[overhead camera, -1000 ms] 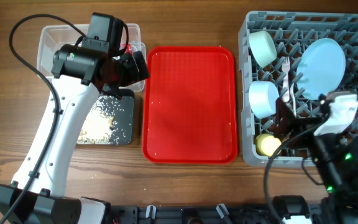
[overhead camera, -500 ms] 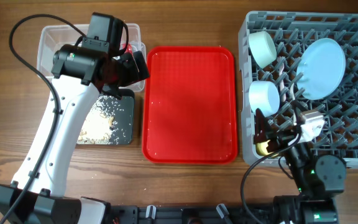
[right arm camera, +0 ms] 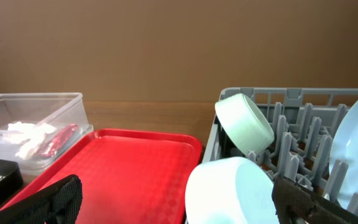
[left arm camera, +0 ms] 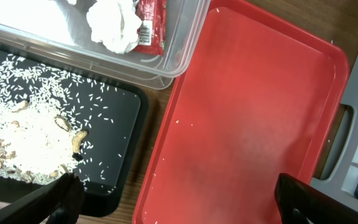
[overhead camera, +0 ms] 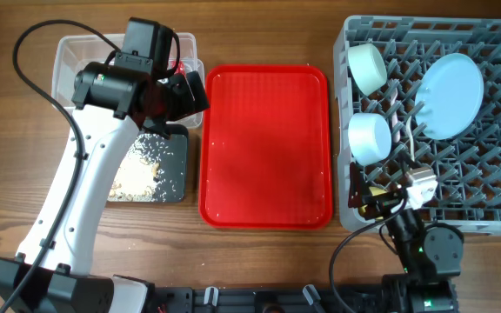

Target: Sort waste into correct bins and load items into the dishwasher rack

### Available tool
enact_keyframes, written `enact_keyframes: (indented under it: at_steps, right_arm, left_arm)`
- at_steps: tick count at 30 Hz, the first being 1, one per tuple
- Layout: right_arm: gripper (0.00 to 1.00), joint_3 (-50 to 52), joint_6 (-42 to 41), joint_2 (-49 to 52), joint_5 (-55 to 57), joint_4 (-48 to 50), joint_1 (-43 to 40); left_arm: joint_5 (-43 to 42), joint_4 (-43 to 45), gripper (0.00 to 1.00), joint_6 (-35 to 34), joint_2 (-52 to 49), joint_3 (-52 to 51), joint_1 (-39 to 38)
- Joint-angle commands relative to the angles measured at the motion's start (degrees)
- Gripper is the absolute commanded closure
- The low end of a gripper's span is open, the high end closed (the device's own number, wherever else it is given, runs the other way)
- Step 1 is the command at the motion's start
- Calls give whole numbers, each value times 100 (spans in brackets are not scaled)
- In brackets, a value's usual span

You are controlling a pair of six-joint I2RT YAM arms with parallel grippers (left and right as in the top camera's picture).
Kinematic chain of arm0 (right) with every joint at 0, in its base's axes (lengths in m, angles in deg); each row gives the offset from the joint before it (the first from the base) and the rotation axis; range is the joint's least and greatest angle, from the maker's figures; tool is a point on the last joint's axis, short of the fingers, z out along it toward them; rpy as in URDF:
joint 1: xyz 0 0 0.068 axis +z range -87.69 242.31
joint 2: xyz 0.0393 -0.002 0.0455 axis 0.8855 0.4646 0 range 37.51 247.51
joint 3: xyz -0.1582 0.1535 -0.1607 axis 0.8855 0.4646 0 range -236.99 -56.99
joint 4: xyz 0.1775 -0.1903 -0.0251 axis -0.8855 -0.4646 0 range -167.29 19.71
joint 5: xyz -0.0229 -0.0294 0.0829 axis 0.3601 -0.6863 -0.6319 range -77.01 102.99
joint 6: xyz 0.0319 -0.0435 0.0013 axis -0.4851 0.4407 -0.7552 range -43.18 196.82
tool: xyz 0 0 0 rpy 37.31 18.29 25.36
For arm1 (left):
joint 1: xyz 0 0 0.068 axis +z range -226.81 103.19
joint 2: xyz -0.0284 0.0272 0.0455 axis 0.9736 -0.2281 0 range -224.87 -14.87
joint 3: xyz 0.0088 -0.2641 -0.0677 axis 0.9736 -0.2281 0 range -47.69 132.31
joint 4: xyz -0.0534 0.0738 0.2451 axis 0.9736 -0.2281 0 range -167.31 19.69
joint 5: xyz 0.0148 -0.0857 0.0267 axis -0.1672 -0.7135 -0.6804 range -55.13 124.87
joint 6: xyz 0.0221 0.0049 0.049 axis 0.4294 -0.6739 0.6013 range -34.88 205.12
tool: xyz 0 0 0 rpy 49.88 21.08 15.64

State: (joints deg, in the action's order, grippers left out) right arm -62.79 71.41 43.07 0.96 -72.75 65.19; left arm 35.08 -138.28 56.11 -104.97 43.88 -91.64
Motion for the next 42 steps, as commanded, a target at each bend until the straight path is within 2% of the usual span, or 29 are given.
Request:
enact_keyframes:
  at_steps: [1, 5, 42]
  right_arm:
    - [0, 208, -101, -308, 103, 44, 35]
    - [0, 444, -201, -542, 101, 105, 35]
    - [0, 551, -219, -529, 127, 341, 70]
  left_arm:
    - [96, -4, 0, 22, 42, 59, 22]
    - [96, -2, 0, 22, 42, 59, 22]
    - [96, -2, 0, 22, 42, 59, 22]
